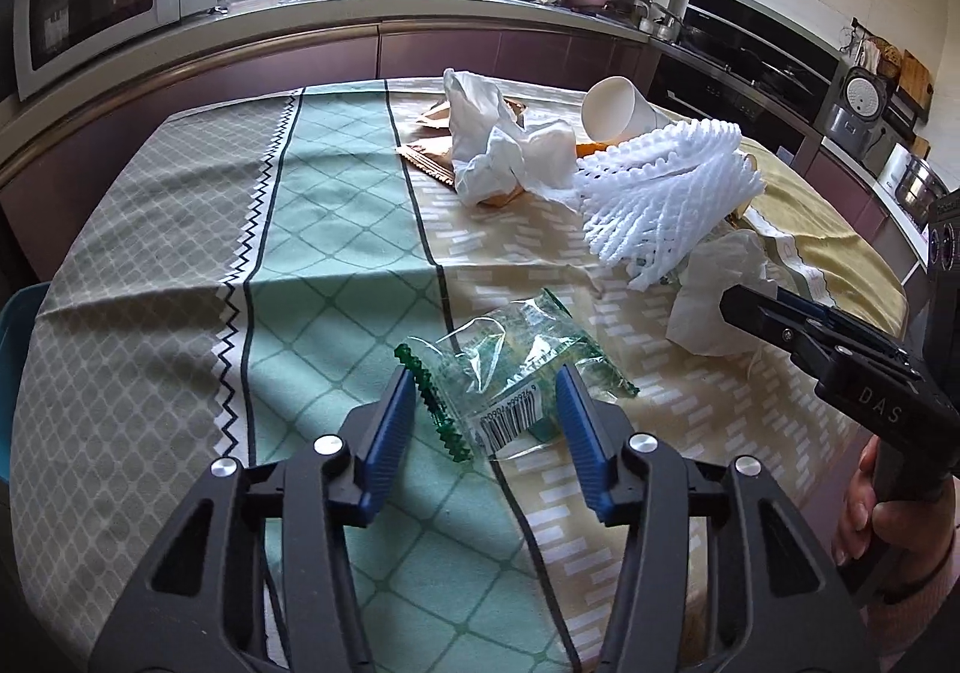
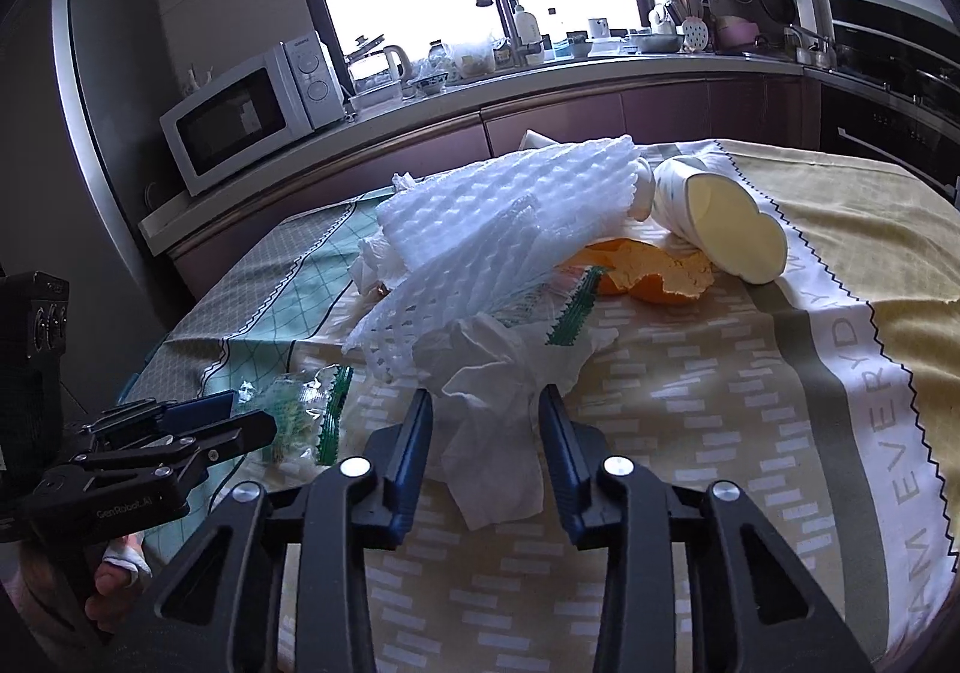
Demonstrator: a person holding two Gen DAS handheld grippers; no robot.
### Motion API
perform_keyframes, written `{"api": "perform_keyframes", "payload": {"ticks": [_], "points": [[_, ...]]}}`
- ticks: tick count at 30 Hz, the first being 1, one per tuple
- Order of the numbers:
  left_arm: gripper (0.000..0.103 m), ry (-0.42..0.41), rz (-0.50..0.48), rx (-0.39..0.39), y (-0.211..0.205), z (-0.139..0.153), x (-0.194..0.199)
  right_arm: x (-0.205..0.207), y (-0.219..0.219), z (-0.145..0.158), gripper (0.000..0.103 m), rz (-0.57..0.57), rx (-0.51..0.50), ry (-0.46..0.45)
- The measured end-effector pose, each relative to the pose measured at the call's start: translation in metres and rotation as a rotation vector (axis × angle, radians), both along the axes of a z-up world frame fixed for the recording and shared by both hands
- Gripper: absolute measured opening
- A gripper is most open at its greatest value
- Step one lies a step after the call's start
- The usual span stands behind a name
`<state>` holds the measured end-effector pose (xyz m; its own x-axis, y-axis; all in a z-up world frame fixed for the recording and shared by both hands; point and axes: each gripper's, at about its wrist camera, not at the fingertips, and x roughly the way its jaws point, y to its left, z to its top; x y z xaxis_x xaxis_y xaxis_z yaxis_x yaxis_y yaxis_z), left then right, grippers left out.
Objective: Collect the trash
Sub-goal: 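Grasp the clear plastic wrapper with the left tool while the right grasps the tissue, then drop the wrapper from the left tool into the teal bin while the right drops the tissue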
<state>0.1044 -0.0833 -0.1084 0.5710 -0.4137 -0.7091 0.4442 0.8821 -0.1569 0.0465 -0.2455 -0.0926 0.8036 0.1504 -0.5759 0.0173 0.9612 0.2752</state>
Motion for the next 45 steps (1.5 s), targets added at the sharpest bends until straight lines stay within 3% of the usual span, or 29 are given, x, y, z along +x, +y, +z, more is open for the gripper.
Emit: {"api": "perform_keyframes", "payload": {"ticks": [3, 8, 21, 25, 32, 37, 45], "points": [[0.042, 0.018, -0.009, -0.027, 0.002, 0.001, 0.001, -0.003, -0.004, 0.000, 0.018, 0.009, 0.023, -0.002], [0.025, 0.041, -0.015, -0.074, 0.009, 0.005, -0.001, -0.012, -0.002, 0.003, 0.011, 0.033, 0.031, -0.012], [0.022, -0.040, 0.027, -0.157, 0.065, 0.041, -0.018, -0.009, 0.039, 0.040, 0.006, 0.193, 0.097, -0.082], [0.022, -0.082, 0.099, -0.161, 0.109, 0.058, -0.020, 0.008, 0.069, 0.052, 0.006, 0.287, 0.109, -0.098], [0.022, -0.154, 0.314, -0.129, 0.211, 0.082, -0.018, 0.052, 0.148, 0.071, 0.006, 0.498, 0.122, -0.098], [0.022, -0.170, 0.464, -0.089, 0.280, 0.084, -0.006, 0.091, 0.212, 0.076, 0.006, 0.628, 0.141, -0.071], [0.023, -0.113, 0.592, -0.061, 0.359, 0.061, 0.031, 0.145, 0.300, 0.071, 0.006, 0.752, 0.124, 0.011]]}}
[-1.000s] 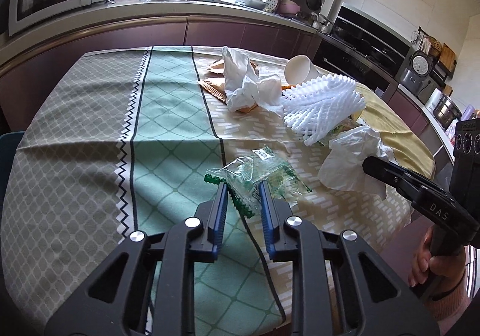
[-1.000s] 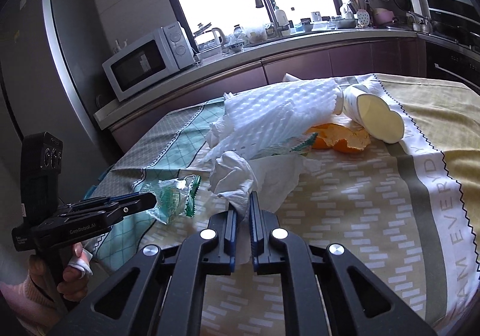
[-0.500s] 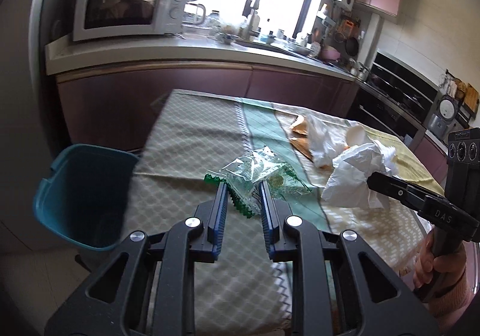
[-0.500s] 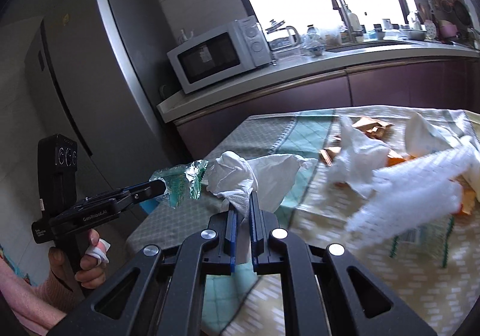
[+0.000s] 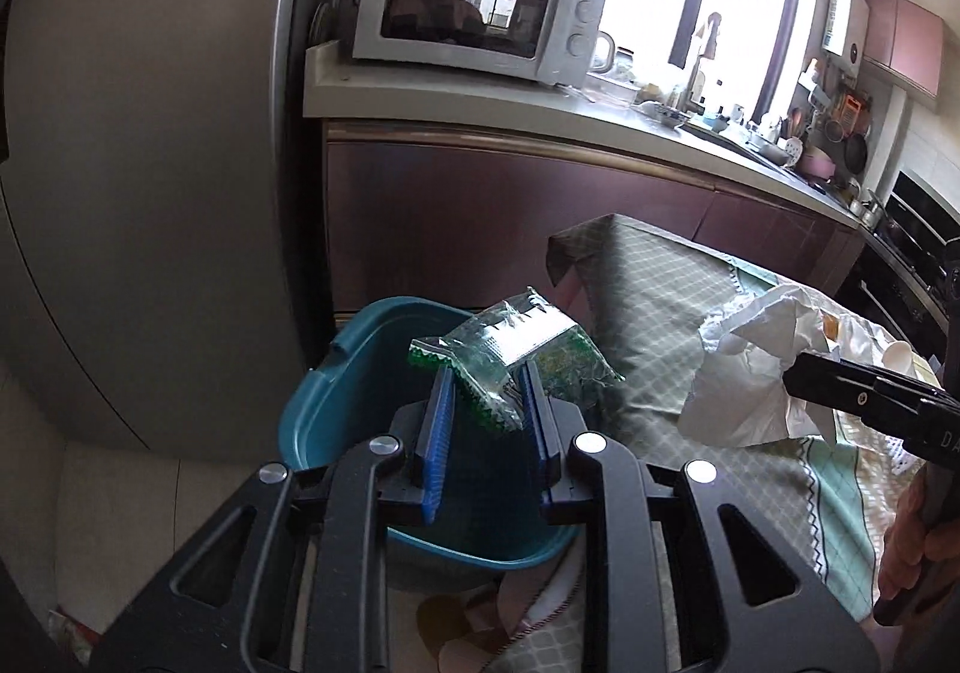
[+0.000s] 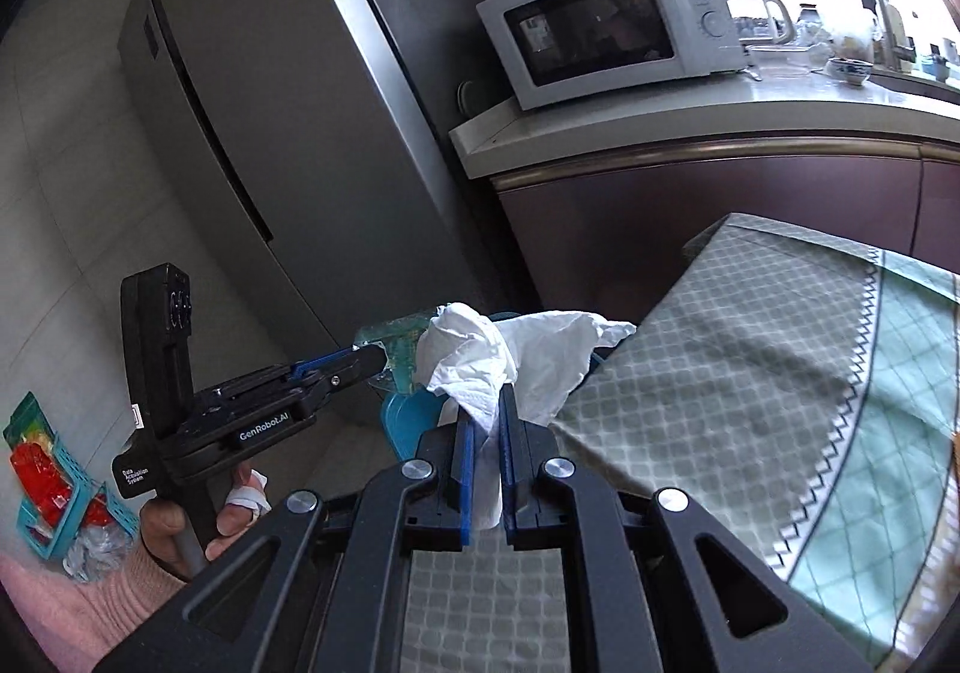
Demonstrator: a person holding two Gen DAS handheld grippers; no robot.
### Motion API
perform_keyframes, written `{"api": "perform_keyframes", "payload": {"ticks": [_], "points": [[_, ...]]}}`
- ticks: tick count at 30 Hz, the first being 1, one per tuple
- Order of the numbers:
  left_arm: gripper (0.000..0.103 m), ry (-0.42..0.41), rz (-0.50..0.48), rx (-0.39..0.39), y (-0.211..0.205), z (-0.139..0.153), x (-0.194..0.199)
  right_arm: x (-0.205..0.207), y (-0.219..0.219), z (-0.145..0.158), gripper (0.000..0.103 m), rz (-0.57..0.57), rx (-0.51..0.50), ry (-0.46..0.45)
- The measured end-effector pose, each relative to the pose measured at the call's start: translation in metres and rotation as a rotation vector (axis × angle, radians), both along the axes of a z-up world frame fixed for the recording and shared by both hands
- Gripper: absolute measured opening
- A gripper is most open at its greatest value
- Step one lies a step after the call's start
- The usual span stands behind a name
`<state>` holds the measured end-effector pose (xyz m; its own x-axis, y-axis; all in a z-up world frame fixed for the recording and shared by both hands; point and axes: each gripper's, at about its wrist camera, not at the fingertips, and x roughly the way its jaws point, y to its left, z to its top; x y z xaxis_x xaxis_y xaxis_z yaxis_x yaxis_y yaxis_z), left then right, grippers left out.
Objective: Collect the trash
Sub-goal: 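Drop the wrapper from the left tool into the teal bin while the right drops the tissue, then return both tools to the table and grasp the white foam netting with the left tool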
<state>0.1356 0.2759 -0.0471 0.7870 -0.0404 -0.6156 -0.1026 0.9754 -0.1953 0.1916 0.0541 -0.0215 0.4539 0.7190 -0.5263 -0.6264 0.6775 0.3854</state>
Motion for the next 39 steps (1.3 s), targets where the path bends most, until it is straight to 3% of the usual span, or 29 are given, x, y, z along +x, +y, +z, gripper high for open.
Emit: {"api": "perform_keyframes", "payload": {"ticks": [5, 11, 20, 27, 32, 39], "points": [[0.023, 0.063, 0.025, -0.021, 0.030, -0.021, 0.022, 0.027, 0.035, -0.017, 0.006, 0.026, -0.037, 0.068], [0.026, 0.119, 0.023, -0.028, 0.029, -0.047, 0.046, 0.050, 0.067, -0.042, 0.008, 0.032, -0.113, 0.135], [0.032, 0.161, 0.015, -0.013, 0.015, -0.071, 0.060, 0.062, 0.077, -0.061, 0.023, 0.002, -0.167, 0.172], [0.033, 0.123, -0.006, -0.022, 0.001, -0.063, 0.046, 0.047, 0.046, -0.052, 0.028, -0.023, -0.128, 0.136], [0.040, 0.041, -0.062, -0.027, -0.022, -0.035, 0.030, 0.016, 0.004, -0.031, 0.033, -0.045, -0.090, 0.061], [0.051, -0.085, -0.253, -0.031, -0.091, 0.007, 0.006, -0.041, -0.096, -0.006, 0.044, -0.191, -0.041, -0.024]]}}
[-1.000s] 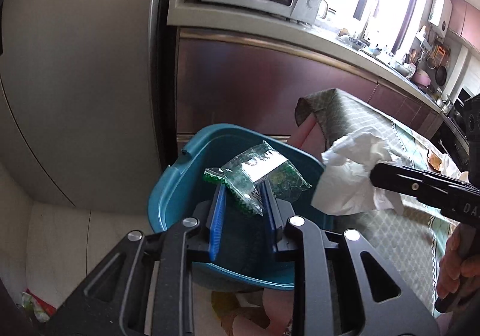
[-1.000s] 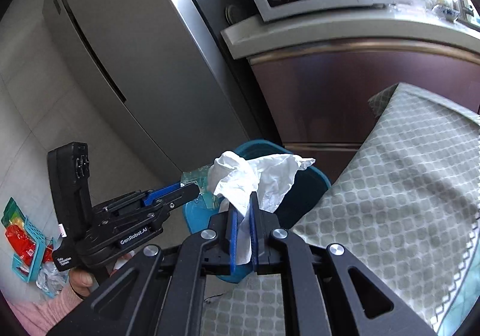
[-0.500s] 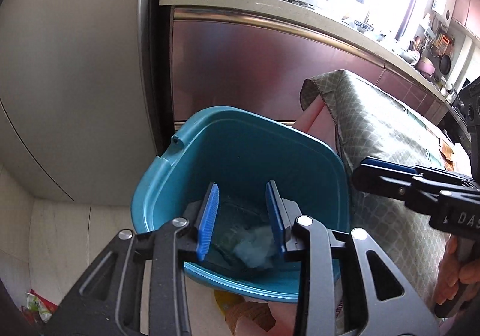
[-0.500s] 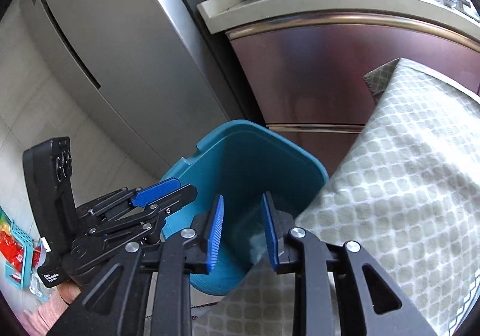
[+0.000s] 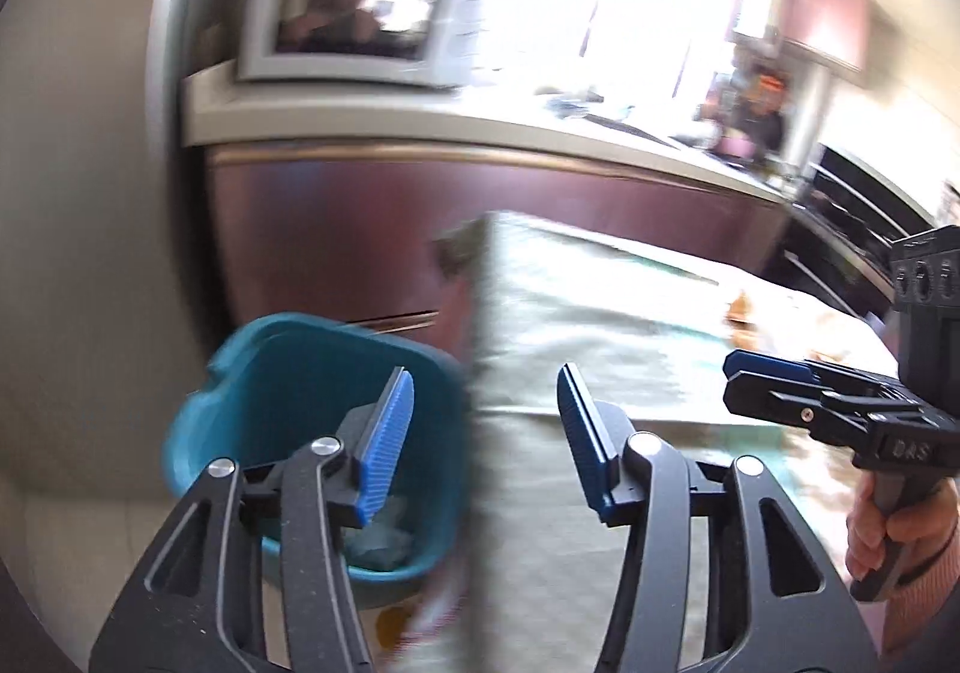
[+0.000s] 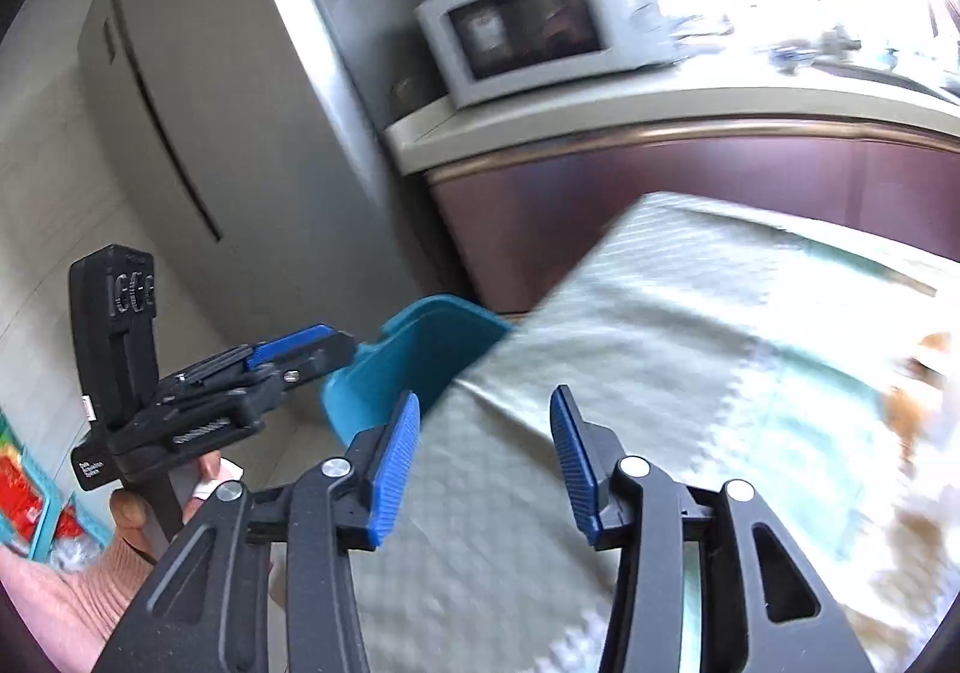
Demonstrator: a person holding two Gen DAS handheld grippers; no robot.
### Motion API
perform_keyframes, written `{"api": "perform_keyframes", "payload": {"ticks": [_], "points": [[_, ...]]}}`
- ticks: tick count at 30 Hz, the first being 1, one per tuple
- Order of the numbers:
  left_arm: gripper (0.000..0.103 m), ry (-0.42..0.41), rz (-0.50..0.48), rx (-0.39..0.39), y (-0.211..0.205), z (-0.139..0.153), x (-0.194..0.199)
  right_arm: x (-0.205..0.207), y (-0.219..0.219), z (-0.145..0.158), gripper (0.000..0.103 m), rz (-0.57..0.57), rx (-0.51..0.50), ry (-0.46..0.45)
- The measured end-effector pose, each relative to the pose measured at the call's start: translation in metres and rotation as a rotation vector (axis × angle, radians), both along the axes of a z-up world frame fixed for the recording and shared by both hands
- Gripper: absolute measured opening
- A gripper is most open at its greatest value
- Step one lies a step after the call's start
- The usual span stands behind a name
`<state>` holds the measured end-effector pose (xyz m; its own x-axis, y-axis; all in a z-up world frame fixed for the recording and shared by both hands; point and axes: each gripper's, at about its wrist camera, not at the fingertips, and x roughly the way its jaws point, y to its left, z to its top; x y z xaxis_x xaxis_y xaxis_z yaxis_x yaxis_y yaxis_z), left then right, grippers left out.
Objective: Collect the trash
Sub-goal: 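Return both tools to the table and grasp the white foam netting with the left tool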
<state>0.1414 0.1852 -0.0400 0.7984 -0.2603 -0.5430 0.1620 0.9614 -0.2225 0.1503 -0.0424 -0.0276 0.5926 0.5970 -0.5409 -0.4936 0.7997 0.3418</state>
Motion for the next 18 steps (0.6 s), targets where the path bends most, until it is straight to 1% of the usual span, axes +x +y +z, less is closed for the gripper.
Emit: {"api": "perform_keyframes", "payload": {"ticks": [2, 5, 9, 11, 12, 13, 14, 15, 16, 18], "points": [[0.053, -0.021, -0.072, -0.005, -0.026, 0.008, -0.007, -0.016, -0.030, 0.003, 0.045, -0.073, -0.007, -0.020], [0.054, -0.040, -0.161, 0.008, -0.069, 0.014, -0.013, -0.040, -0.072, 0.003, 0.046, -0.164, -0.005, -0.033], [0.057, -0.032, -0.254, 0.021, -0.128, 0.011, -0.017, -0.064, -0.106, -0.002, 0.049, -0.256, -0.038, -0.054], [0.059, -0.027, -0.275, 0.036, -0.154, 0.008, -0.021, -0.073, -0.118, -0.004, 0.051, -0.284, -0.052, -0.064], [0.061, -0.028, -0.280, 0.044, -0.163, 0.005, -0.024, -0.075, -0.122, -0.005, 0.054, -0.299, -0.061, -0.073], [0.065, -0.027, -0.283, 0.050, -0.173, 0.004, -0.025, -0.077, -0.123, -0.006, 0.057, -0.312, -0.068, -0.086], [0.071, -0.025, -0.282, 0.054, -0.179, 0.002, -0.027, -0.081, -0.126, -0.006, 0.060, -0.324, -0.074, -0.102], [0.073, -0.023, -0.273, 0.062, -0.187, 0.000, -0.027, -0.086, -0.128, -0.007, 0.064, -0.341, -0.083, -0.118], [0.074, -0.026, -0.265, 0.073, -0.194, -0.002, -0.027, -0.088, -0.127, -0.007, 0.065, -0.346, -0.092, -0.133], [0.076, -0.029, -0.251, 0.085, -0.195, -0.006, -0.028, -0.091, -0.124, -0.007, 0.067, -0.352, -0.101, -0.154]]}}
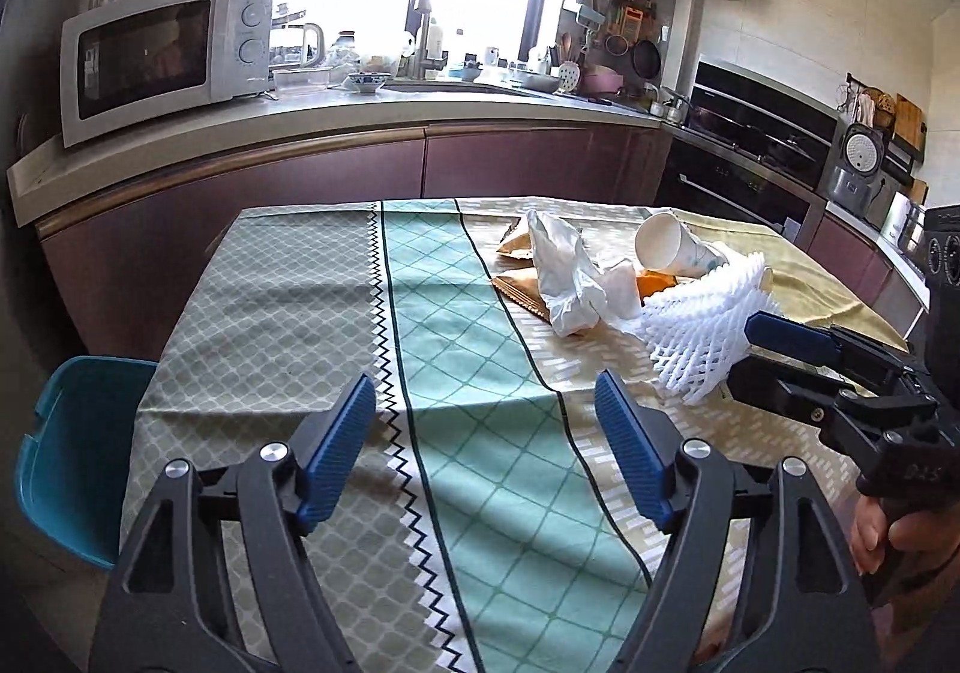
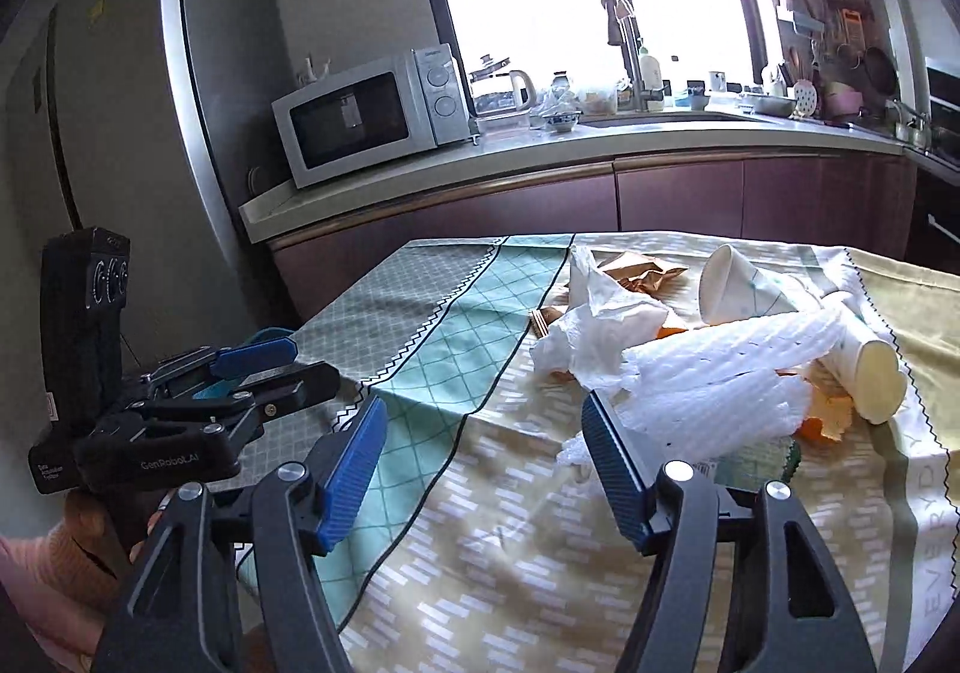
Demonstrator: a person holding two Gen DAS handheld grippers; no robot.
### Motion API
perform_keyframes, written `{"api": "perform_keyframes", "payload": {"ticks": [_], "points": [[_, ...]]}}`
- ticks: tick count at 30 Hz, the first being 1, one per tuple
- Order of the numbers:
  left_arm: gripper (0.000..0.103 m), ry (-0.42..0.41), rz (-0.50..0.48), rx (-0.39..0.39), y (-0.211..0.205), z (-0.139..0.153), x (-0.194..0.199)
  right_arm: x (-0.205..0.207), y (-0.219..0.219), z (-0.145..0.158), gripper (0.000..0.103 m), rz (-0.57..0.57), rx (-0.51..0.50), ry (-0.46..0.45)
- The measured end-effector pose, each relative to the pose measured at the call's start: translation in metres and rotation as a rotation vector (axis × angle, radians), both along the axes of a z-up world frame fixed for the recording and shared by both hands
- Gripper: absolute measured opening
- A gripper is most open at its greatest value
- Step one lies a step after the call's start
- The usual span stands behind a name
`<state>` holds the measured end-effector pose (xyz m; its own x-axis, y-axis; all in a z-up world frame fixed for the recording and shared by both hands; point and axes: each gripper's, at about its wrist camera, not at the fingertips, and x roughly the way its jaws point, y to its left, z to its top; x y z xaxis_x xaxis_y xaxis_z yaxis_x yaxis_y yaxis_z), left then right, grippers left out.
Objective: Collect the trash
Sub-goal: 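Return both tools to the table and grasp the white foam netting with the left tool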
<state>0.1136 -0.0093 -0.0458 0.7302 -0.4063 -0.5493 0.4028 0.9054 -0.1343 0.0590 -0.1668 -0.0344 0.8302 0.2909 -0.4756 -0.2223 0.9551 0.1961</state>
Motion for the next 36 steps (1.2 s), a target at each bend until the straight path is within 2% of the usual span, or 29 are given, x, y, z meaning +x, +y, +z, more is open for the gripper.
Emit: {"api": "perform_keyframes", "payload": {"ticks": [4, 8, 18, 27, 31, 36], "points": [[0.082, -0.029, 0.036, 0.021, -0.010, 0.002, -0.004, -0.010, -0.002, 0.001, 0.069, -0.040, -0.018, -0.047], [0.087, -0.041, 0.015, 0.022, -0.018, 0.004, -0.010, -0.016, -0.014, 0.001, 0.072, -0.082, -0.012, -0.060], [0.087, -0.018, -0.165, 0.054, -0.079, -0.009, -0.008, -0.007, -0.076, 0.002, 0.072, -0.215, 0.029, -0.022], [0.084, -0.038, -0.266, 0.129, -0.136, -0.020, -0.001, 0.029, -0.115, 0.004, 0.072, -0.227, 0.124, 0.050], [0.076, -0.033, -0.289, 0.167, -0.151, -0.026, 0.005, 0.043, -0.121, -0.001, 0.072, -0.215, 0.174, 0.089], [0.050, 0.019, -0.316, 0.187, -0.162, -0.034, 0.014, 0.055, -0.124, -0.008, 0.072, -0.209, 0.224, 0.127]]}}
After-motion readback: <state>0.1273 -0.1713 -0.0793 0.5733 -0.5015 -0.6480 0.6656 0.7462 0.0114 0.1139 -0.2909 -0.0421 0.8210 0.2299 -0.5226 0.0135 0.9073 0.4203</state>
